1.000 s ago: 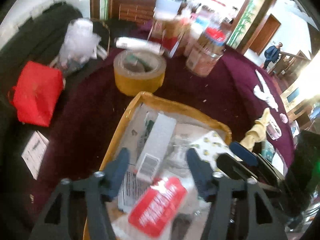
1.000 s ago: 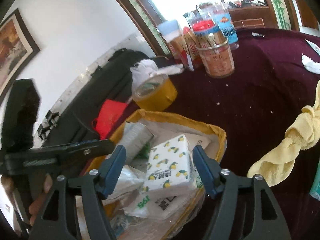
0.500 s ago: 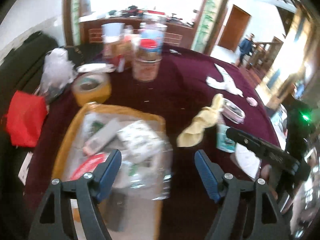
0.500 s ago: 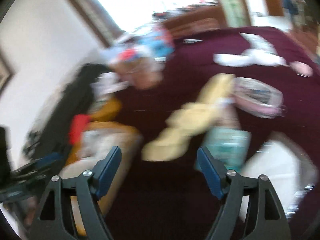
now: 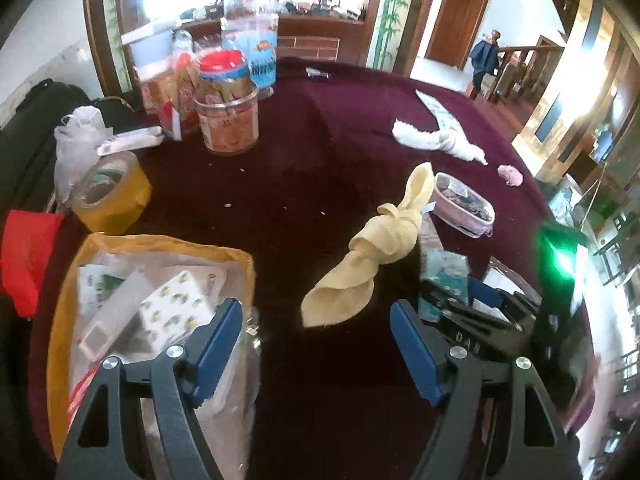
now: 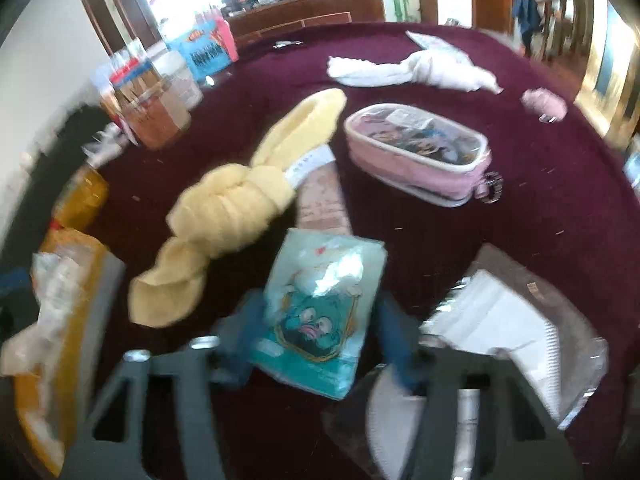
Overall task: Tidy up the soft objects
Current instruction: 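Grasp the teal cartoon sachet with the right tool while the left tool grasps the yellow towel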
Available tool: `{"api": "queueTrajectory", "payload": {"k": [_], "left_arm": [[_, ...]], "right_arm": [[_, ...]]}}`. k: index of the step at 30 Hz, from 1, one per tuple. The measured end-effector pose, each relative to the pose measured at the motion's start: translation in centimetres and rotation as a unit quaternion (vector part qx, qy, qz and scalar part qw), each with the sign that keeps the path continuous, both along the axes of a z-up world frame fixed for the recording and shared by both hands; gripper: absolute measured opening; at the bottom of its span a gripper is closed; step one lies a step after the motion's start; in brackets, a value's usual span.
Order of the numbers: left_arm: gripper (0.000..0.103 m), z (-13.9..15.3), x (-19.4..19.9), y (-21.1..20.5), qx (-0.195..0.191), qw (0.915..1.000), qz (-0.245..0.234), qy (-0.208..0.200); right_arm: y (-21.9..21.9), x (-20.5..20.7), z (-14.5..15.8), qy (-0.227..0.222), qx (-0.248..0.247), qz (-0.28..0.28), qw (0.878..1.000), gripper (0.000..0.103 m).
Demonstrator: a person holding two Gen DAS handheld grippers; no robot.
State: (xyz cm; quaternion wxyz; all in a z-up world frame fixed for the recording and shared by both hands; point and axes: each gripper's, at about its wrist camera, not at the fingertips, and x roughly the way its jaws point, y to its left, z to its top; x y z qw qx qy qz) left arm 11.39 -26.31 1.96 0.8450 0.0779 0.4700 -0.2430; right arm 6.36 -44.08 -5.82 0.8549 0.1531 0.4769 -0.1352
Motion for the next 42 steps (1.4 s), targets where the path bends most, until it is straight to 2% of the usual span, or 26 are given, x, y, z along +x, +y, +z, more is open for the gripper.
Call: {"api": "queueTrajectory", "payload": {"k": [1, 2, 3, 6, 10, 12, 14, 16, 17, 18, 19, 20, 22, 24, 27, 32, 37, 42], "left_arm": [[0.08, -0.5, 0.5, -0.5, 0.002, 1.0, 0.0, 0.006], [0.08, -0.8, 0.9, -0.9, 0.006, 0.9999, 0.0, 0.011], [0.08, -1.3, 1.4, -1.6, 0.014, 0.9998, -0.001, 0.017], [0.08, -2.1, 2.4, -3.5, 0.03, 0.9992, -0.017, 0.02], [0.08, -3.4, 4.2, -6.8, 0.044, 0.9976, -0.038, 0.038], [0.08, -4.1, 4.9, -8.4, 0.051, 0.9967, -0.047, 0.041], [0.082, -5.2, 5.7, -10.5, 0.074, 0.9948, -0.057, 0.04], [0.084, -6.2, 6.2, -12.0, 0.094, 0.9933, -0.059, 0.033], [0.08, -6.6, 6.4, -12.6, 0.099, 0.9927, -0.062, 0.03], [0.063, -7.0, 6.6, -13.1, 0.097, 0.9925, -0.067, 0.033], [0.054, -7.6, 6.7, -13.5, 0.1, 0.9919, -0.067, 0.041], [0.052, -8.2, 6.8, -13.7, 0.104, 0.9913, -0.064, 0.05], [0.049, -9.0, 6.8, -13.8, 0.084, 0.9898, -0.074, 0.088], [0.049, -8.7, 6.3, -13.6, 0.088, 0.9911, -0.067, 0.073], [0.048, -7.4, 5.5, -11.8, 0.063, 0.9924, -0.055, 0.09], [0.049, -3.2, 2.2, -5.1, -0.031, 0.9903, -0.026, 0.133], [0.049, 1.6, -2.5, 3.4, -0.115, 0.9864, -0.002, 0.117], [0.049, 4.3, -6.2, 12.6, -0.166, 0.9803, 0.051, 0.094]], "right_arm": [[-0.4, -0.1, 0.0, -0.003, 0.018, 0.0, 1.0, 0.043], [-1.2, -0.4, 0.2, -0.013, 0.05, -0.004, 0.999, 0.025], [-1.8, -0.7, 0.4, -0.021, 0.071, -0.007, 0.997, 0.017], [-3.9, -1.9, 1.1, -0.057, 0.122, -0.028, 0.991, 0.015], [-5.4, -2.9, 1.9, -0.087, 0.134, -0.056, 0.986, 0.012], [-6.1, -3.3, 2.4, -0.101, 0.123, -0.076, 0.984, 0.012], [-6.5, -3.5, 2.5, -0.104, 0.112, -0.094, 0.984, 0.012], [-6.9, -3.4, 2.4, -0.109, 0.121, -0.094, 0.982, 0.012], [-6.9, -3.4, 2.3, -0.108, 0.121, -0.094, 0.982, 0.012], [-6.9, -3.3, 2.3, -0.106, 0.12, -0.093, 0.983, 0.012], [-6.9, -3.3, 2.3, -0.105, 0.12, -0.092, 0.983, 0.012], [-6.9, -3.4, 2.3, -0.106, 0.122, -0.092, 0.983, 0.012], [-7.0, -3.5, 2.4, -0.11, 0.125, -0.091, 0.982, 0.012], [-7.0, -3.6, 2.4, -0.113, 0.129, -0.089, 0.981, 0.012], [-6.6, -3.6, 2.6, -0.123, 0.146, -0.069, 0.979, 0.012], [-4.9, -3.8, 3.9, -0.16, 0.154, -0.013, 0.975, 0.012], [-2.7, -3.8, 4.6, -0.177, 0.15, 0.037, 0.972, 0.013], [-0.2, -4.0, 4.9, -0.186, 0.163, 0.099, 0.964, 0.013]]}}
